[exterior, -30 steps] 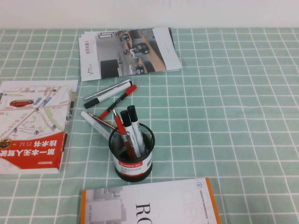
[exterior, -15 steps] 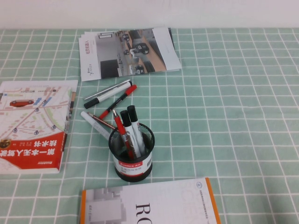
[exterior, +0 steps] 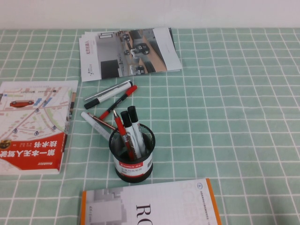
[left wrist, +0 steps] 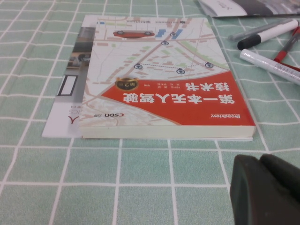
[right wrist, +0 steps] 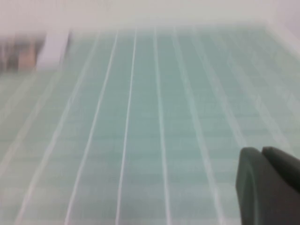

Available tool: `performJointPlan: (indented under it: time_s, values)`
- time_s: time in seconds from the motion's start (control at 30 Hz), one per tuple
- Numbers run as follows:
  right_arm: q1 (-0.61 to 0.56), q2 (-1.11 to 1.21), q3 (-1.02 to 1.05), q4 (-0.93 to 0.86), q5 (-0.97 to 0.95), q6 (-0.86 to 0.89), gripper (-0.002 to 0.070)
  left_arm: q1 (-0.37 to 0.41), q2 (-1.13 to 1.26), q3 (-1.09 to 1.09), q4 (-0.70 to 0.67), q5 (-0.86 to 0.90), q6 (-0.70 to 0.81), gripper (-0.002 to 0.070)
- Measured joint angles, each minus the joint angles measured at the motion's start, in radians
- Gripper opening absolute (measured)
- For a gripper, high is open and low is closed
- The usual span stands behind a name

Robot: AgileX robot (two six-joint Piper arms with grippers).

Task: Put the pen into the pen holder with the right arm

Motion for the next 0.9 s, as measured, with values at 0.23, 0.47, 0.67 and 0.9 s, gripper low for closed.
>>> performJointPlan:
  time_s: [0.23, 0.47, 0.67, 0.9]
  values:
    - [-0.008, 0.0, 0.006, 0.262, 0.079, -0.309, -0.0019, 0.0, 0.0, 0.0, 0.0, 0.0, 0.0, -0.0004]
    - [-0.008, 0.0, 0.006, 0.287, 0.086, -0.329, -0.0019, 0.0, 0.0, 0.0, 0.0, 0.0, 0.0, -0.0004]
    - [-0.008, 0.0, 0.006, 0.291, 0.086, -0.329, -0.0019, 0.0, 0.0, 0.0, 0.0, 0.0, 0.0, -0.0004]
    - [-0.008, 0.0, 0.006, 0.292, 0.086, -0.331, -0.0019, 0.0, 0.0, 0.0, 0.0, 0.0, 0.0, -0.0004]
